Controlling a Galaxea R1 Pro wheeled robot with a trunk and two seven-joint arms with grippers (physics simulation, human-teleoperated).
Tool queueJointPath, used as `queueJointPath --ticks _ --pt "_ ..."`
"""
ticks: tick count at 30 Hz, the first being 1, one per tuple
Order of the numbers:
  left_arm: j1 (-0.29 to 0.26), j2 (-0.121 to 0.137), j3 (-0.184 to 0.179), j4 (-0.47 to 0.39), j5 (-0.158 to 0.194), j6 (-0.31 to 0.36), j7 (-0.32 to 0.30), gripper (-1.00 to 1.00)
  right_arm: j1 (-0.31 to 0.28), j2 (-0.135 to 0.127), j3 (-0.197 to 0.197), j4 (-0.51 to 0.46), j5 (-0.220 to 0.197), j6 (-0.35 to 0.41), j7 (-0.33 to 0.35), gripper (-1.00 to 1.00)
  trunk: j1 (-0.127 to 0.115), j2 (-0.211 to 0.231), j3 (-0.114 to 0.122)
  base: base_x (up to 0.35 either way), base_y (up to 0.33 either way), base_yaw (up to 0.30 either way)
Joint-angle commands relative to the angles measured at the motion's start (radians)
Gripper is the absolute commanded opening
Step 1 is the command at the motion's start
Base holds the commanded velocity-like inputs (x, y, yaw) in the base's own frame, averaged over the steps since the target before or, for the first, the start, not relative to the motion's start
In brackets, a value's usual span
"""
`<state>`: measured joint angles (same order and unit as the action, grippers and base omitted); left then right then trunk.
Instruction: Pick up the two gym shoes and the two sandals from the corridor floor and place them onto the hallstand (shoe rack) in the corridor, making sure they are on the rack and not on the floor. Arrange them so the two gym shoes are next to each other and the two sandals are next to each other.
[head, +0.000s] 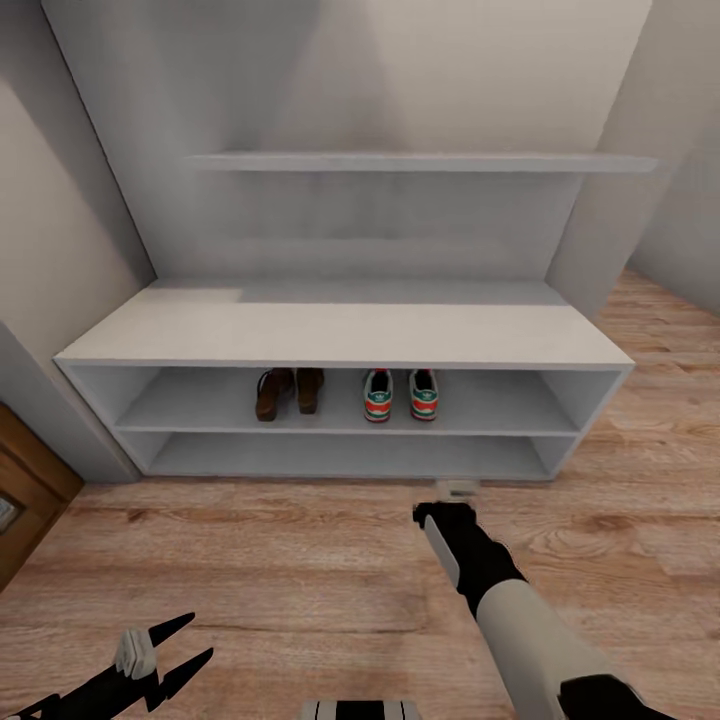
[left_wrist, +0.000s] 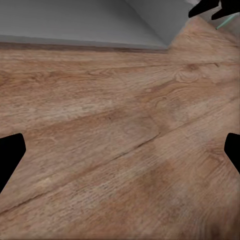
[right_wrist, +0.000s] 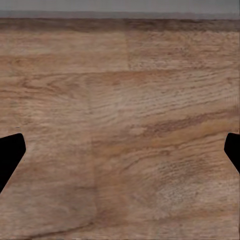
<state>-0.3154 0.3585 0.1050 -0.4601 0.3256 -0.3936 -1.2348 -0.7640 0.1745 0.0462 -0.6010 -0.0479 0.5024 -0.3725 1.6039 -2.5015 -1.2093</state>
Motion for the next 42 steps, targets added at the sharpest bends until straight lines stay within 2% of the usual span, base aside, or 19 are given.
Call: queueJointPath --ticks 1,4,8,14,15,18,25,26,35,36,42 --pt "-0.001 0.000 0.001 0.001 0.003 -0.005 -0.004 1.00 0.000 0.000 0.003 0.016 -0.005 0.004 -0.007 1.00 0.000 0.000 -0.001 -0.028 0.000 0.000" --pt "-0.001 0.001 0.002 0.000 0.006 -0.005 -0.006 1.00 0.000 0.000 0.003 0.083 -0.005 -0.010 -0.007 1.00 0.000 0.000 -0.001 -0.017 0.000 0.000" --pt "-0.001 0.002 0.003 0.000 0.008 -0.005 -0.006 1.00 0.001 0.000 0.002 0.163 -0.005 -0.081 -0.006 1.00 0.000 0.000 -0.001 -0.005 0.000 0.000" --pt "-0.001 0.002 0.004 0.000 0.009 -0.005 -0.006 1.00 0.004 0.000 0.002 0.260 -0.003 -0.217 -0.004 1.00 0.000 0.000 -0.001 -0.002 0.000 0.000" --pt "-0.001 0.002 0.004 0.000 0.010 -0.005 -0.006 1.00 0.004 0.000 0.003 0.331 -0.003 -0.293 -0.004 1.00 0.000 0.000 -0.001 0.000 0.000 0.000" --pt "-0.001 0.002 0.004 0.000 0.009 -0.004 -0.006 1.00 0.004 0.000 0.003 0.378 -0.002 -0.341 -0.003 1.00 0.000 0.000 -0.001 0.000 0.000 0.000" --pt "-0.001 0.002 0.004 0.001 0.008 -0.004 -0.005 1.00 0.005 -0.005 0.004 0.477 0.000 -0.457 0.004 1.00 -0.003 0.001 0.026 0.000 0.000 0.000" --pt "-0.001 0.003 0.004 0.002 0.006 0.000 -0.003 1.00 0.006 -0.011 0.004 0.529 0.002 -0.513 0.026 1.00 -0.004 0.002 0.030 0.000 0.000 0.000" --pt "0.001 0.005 0.005 0.003 0.004 0.002 -0.002 1.00 0.034 -0.013 0.007 0.551 0.004 -0.565 0.076 1.00 -0.038 0.065 0.058 0.000 0.000 0.000" --pt "0.004 0.022 0.007 0.043 0.005 0.001 0.006 1.00 0.059 -0.021 0.009 0.553 0.015 -0.577 0.087 1.00 -0.042 0.072 0.061 0.000 0.000 -0.031" --pt "0.004 0.037 0.008 0.114 0.007 -0.003 0.043 1.00 0.073 -0.027 0.009 0.552 0.080 -0.586 0.087 1.00 -0.065 0.114 0.080 0.000 0.000 -0.043"
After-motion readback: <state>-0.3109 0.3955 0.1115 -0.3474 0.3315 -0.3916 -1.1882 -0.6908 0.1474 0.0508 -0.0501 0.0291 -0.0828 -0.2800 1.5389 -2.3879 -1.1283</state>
